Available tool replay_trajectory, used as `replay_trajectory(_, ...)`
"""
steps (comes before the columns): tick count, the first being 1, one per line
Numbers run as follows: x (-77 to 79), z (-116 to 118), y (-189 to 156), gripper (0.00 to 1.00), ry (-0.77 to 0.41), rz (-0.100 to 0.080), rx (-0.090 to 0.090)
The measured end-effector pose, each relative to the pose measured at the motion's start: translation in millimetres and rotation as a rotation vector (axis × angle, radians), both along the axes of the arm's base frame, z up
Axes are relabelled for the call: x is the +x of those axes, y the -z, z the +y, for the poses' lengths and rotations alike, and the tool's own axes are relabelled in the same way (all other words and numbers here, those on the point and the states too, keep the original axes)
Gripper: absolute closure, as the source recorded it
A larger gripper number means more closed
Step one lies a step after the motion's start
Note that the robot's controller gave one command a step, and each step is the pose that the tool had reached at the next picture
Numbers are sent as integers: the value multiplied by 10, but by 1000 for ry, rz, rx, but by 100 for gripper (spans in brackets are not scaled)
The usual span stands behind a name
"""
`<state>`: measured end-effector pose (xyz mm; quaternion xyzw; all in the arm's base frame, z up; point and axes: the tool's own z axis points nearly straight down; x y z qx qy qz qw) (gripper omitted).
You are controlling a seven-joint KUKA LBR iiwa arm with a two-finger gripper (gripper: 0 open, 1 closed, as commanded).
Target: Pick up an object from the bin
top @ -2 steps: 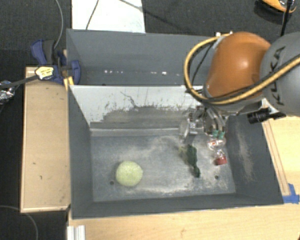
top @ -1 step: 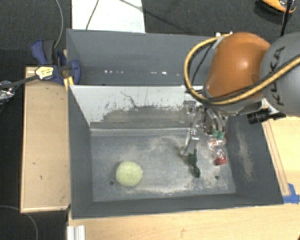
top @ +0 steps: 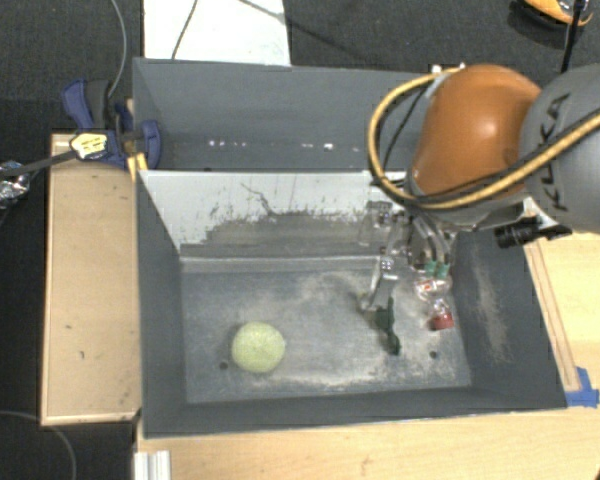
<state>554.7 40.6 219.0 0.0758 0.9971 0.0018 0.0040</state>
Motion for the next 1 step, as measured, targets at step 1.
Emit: replay_trajectory(1,-78,-165,448,0,2,-10,1)
